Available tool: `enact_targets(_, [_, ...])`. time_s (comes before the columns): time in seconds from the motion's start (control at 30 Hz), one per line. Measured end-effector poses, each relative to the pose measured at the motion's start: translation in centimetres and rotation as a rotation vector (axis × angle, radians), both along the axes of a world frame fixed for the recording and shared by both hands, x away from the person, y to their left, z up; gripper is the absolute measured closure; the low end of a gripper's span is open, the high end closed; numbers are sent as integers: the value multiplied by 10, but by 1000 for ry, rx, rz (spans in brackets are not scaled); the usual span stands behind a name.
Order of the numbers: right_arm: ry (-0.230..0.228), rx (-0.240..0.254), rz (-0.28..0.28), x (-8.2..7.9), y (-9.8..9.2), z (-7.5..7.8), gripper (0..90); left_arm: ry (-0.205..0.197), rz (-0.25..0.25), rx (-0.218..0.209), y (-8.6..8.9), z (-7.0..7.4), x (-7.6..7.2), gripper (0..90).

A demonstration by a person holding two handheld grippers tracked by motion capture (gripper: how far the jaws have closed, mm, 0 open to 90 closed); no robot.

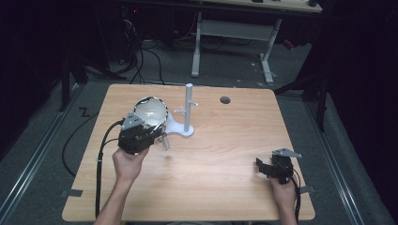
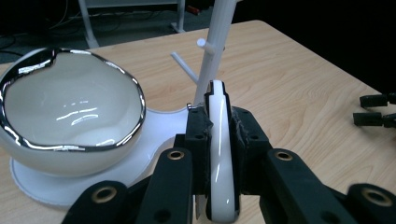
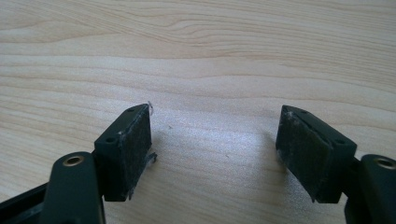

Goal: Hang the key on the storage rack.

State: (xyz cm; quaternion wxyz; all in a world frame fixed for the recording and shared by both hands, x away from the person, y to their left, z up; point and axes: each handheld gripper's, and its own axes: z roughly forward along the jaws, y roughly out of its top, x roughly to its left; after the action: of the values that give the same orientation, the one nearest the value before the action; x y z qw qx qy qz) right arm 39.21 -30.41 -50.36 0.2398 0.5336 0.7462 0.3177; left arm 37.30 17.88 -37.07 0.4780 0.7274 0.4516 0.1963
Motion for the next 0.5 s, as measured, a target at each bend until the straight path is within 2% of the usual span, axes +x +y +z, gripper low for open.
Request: enact_targets(0.5, [0, 0, 1, 0, 0, 0, 269, -42, -6, -34, -5, 27, 24, 784])
